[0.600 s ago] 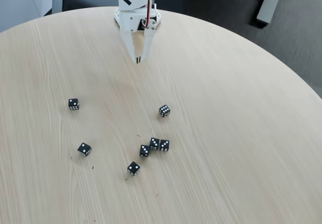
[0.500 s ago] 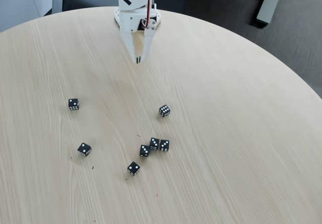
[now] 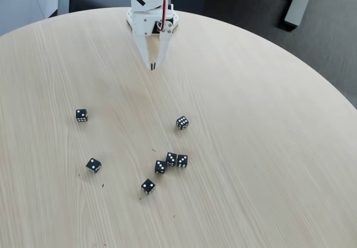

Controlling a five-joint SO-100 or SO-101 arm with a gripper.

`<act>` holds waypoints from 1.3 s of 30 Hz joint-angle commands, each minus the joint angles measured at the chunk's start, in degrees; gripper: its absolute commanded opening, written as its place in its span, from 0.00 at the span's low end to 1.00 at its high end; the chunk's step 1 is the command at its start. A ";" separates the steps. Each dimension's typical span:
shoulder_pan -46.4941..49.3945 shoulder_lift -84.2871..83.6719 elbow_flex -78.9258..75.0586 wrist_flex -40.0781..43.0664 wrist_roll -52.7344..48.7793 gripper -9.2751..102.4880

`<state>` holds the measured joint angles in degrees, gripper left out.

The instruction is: Pick up the dice with number 6

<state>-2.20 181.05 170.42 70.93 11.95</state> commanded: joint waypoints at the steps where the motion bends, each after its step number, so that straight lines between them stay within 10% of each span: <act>1: 0.26 0.00 -0.18 -0.79 0.35 0.09; 30: 0.00 -1.58 -4.22 -0.79 -1.23 0.08; 39: -0.53 -26.54 -25.05 -0.79 3.25 0.08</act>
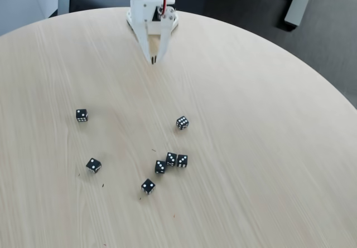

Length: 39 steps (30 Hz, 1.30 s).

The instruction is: Pick up the dice with number 6

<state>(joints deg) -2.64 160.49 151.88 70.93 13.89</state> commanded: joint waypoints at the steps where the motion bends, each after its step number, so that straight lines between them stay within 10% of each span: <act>1: -0.09 -9.58 -9.76 -0.79 2.55 0.09; 20: -0.09 -66.88 -47.37 0.35 24.79 0.21; 39: -3.96 -68.91 -49.92 -3.78 26.63 0.28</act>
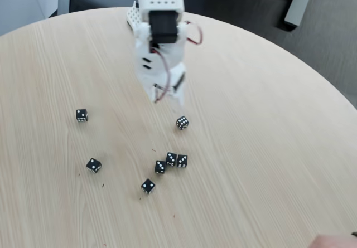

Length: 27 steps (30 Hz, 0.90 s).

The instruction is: Pick up the dice with number 6

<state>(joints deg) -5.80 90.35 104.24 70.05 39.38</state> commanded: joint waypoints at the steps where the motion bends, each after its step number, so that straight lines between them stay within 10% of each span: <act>1: -0.88 1.23 -2.46 -4.57 1.67 0.28; 27: 0.09 -6.86 -2.37 -11.78 7.12 0.30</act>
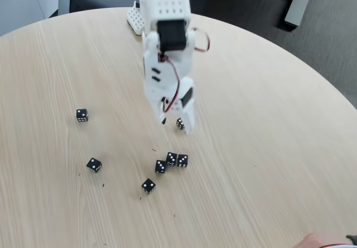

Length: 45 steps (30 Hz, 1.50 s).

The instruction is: Pick up the dice with number 6

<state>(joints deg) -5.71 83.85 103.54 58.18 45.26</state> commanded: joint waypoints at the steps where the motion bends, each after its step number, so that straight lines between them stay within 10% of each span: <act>1: 0.00 -1.05 -1.67 0.09 1.76 0.30; 45: -9.32 -2.46 -0.97 0.09 4.92 0.19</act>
<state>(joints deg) -14.94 80.95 103.54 58.18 50.80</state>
